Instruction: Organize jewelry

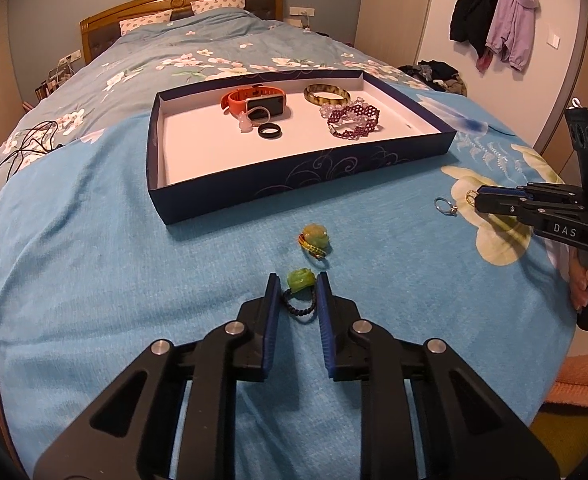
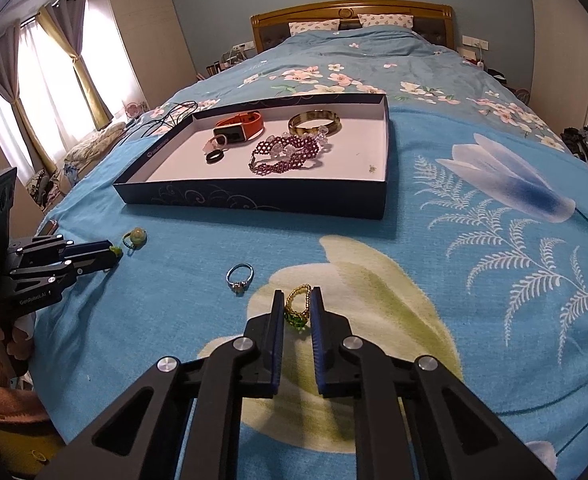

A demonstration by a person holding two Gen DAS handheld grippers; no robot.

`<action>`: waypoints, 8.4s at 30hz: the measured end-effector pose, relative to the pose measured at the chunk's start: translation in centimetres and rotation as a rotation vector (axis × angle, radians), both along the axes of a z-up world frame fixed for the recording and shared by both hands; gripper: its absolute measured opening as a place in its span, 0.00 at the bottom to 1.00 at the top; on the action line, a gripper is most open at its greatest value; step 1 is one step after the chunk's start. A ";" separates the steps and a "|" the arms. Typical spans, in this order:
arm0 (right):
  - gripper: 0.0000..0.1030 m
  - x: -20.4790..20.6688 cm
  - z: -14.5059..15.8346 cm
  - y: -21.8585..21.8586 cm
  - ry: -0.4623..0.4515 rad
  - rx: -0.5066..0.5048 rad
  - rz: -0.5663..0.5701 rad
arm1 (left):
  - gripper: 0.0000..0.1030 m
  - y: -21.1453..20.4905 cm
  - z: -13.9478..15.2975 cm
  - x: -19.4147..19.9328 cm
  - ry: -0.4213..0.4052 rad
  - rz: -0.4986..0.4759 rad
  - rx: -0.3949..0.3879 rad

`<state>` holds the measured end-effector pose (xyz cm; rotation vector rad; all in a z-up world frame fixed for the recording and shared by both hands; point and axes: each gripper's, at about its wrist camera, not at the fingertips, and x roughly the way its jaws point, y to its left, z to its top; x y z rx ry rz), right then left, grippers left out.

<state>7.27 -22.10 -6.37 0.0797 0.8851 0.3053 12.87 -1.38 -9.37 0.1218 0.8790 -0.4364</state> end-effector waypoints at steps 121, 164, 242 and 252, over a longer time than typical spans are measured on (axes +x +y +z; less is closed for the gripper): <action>0.11 8.0 4.8 2.4 -0.165 0.073 0.125 | 0.17 -2.8 5.8 7.6 -0.190 0.043 -0.045; 0.11 10.3 3.2 2.7 -0.131 0.045 0.139 | 0.17 -3.5 3.0 12.0 -0.120 0.108 -0.013; 0.14 10.9 2.7 2.1 -0.115 0.021 0.089 | 0.28 -3.8 2.8 11.7 -0.134 0.131 0.008; 0.20 9.1 3.6 1.6 -0.134 0.069 0.082 | 0.36 -3.3 4.9 8.6 -0.204 0.147 0.009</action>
